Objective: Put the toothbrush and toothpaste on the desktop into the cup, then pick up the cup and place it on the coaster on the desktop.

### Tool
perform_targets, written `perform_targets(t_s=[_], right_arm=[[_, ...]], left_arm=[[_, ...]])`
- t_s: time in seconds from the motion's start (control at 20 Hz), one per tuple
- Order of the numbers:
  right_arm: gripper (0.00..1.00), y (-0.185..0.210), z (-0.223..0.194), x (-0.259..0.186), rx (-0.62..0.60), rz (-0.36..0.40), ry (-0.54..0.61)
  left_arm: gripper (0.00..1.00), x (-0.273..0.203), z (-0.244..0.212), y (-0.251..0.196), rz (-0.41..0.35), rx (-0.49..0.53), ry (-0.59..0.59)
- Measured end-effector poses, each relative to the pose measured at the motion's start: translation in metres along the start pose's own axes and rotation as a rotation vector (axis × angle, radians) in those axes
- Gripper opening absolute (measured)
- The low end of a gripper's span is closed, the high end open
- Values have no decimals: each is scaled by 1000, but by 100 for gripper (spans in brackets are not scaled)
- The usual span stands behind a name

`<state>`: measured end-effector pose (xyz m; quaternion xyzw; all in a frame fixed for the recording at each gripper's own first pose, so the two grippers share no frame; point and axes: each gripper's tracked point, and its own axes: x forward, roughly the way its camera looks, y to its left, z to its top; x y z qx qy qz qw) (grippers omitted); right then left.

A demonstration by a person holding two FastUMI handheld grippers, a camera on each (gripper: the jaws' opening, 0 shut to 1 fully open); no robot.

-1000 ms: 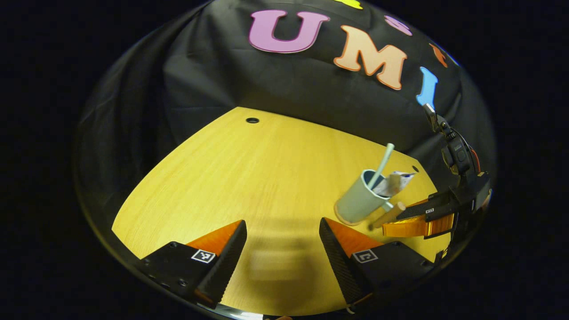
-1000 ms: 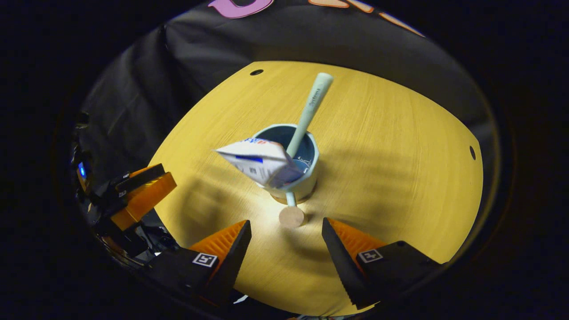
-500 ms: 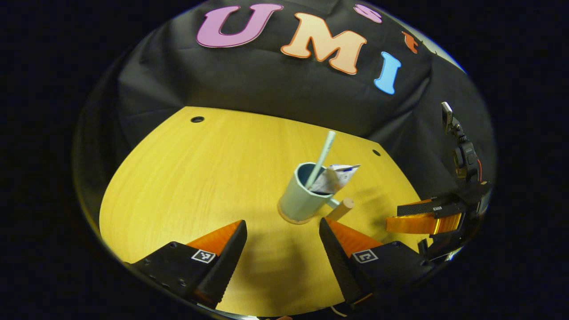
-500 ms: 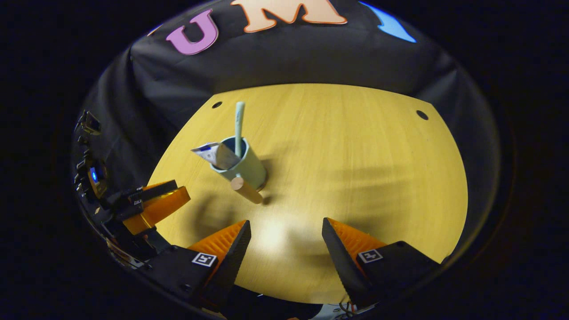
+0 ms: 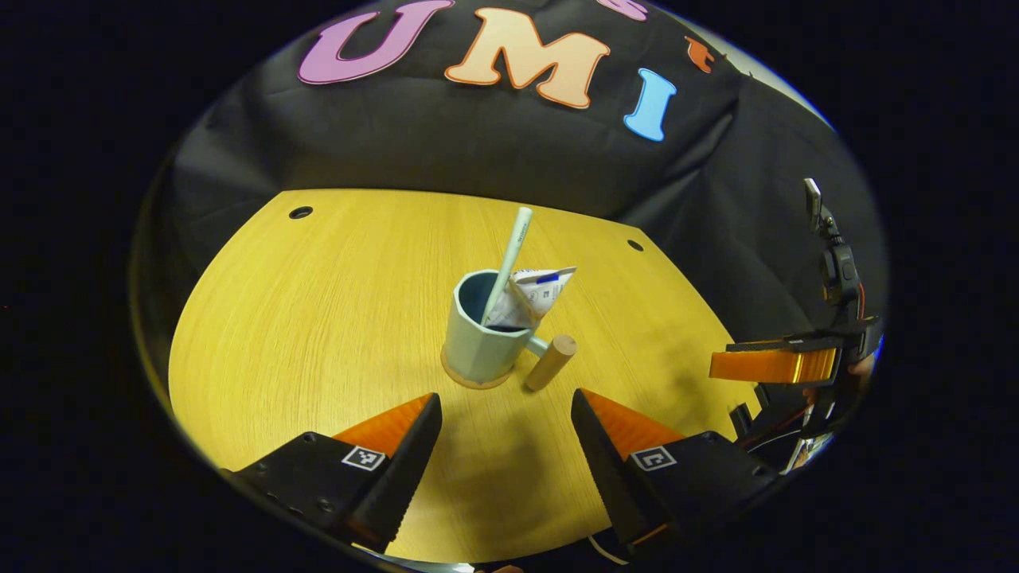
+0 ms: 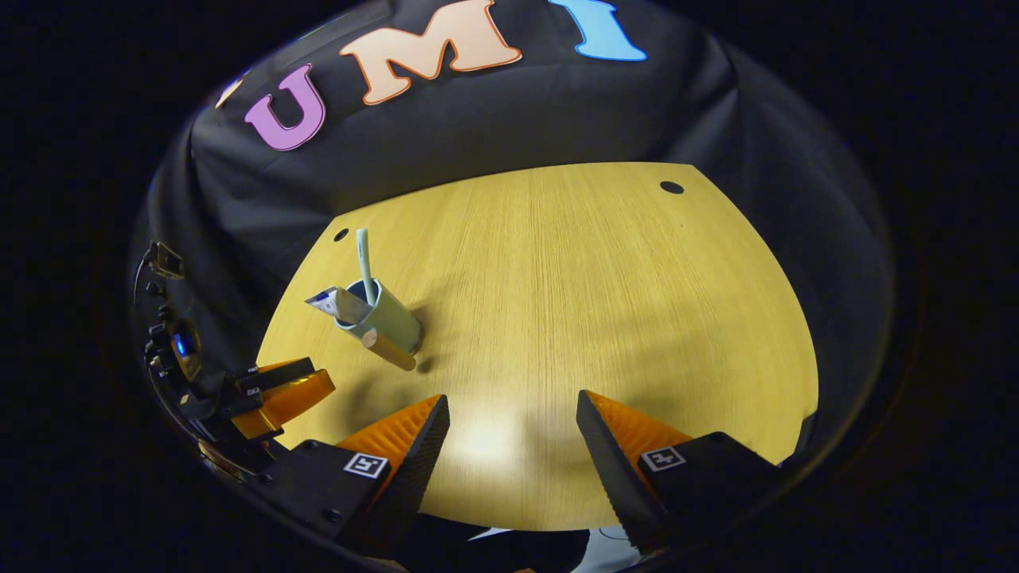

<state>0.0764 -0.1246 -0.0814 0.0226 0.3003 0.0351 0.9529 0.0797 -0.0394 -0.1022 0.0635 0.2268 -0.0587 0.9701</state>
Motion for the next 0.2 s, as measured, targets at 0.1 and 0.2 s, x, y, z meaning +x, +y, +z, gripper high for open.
perform_targets(t_s=[0.1,0.2], right_arm=[[99,-5,2,-5,14,0,-14],[99,-9,2,-9,25,1,-22]], left_arm=[[95,0,-2,-3,1,2,3],[94,0,-3,-5,7,-2,4]])
